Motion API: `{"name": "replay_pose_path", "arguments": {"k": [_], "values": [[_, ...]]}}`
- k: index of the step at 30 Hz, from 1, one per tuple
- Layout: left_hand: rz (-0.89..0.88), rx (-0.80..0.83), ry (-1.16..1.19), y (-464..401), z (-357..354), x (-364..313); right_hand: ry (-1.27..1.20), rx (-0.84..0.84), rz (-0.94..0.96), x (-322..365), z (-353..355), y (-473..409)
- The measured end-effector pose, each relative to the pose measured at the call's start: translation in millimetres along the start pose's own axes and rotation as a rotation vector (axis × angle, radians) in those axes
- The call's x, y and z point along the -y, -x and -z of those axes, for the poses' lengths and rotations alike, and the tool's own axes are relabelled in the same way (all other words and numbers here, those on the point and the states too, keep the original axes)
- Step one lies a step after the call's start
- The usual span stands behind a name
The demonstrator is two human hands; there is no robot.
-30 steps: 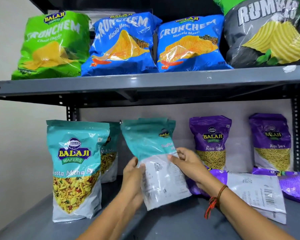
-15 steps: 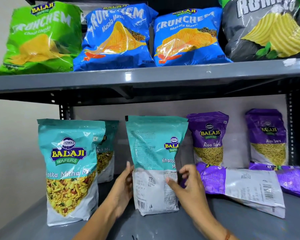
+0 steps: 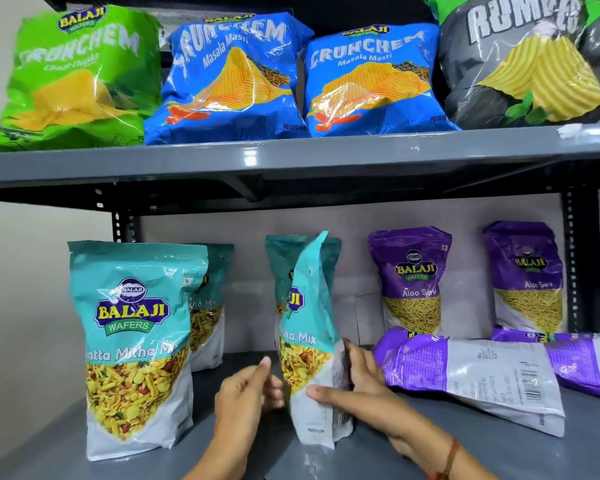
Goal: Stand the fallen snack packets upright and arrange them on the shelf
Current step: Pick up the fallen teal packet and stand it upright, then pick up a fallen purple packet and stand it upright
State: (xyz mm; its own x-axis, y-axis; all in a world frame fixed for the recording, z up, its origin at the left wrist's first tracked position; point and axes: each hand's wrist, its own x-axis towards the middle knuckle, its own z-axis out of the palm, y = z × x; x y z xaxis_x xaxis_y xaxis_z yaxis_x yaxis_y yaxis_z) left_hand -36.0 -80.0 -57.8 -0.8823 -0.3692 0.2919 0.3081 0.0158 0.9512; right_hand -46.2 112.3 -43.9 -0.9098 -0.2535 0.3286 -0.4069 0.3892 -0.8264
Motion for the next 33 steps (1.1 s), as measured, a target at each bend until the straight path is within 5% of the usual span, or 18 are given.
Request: {"name": "replay_pose_path", "arguments": {"k": [3,9,14,27,31,33], "values": [[-0.066,-0.08,-0.073,-11,0,2,-0.185,-0.014,0.018,-9,3,-3],[0.182,0.404,0.091,-39,-4,-1,-0.375,-0.059,0.002,-23,22,-15],[0.159,0.507,0.014,-40,-7,9,-0.352,0.0,-0.01,-30,16,-17],[0.015,0.203,-0.157,1,-3,-13,-0.33,0.126,-0.045,-19,18,-21],[-0.352,-0.167,-0.275,32,-26,-33,-0.262,-0.024,0.018,-14,34,-13],[-0.529,-0.187,-0.195,48,-47,-48,-0.196,-0.14,0.073,-9,53,-9]]}}
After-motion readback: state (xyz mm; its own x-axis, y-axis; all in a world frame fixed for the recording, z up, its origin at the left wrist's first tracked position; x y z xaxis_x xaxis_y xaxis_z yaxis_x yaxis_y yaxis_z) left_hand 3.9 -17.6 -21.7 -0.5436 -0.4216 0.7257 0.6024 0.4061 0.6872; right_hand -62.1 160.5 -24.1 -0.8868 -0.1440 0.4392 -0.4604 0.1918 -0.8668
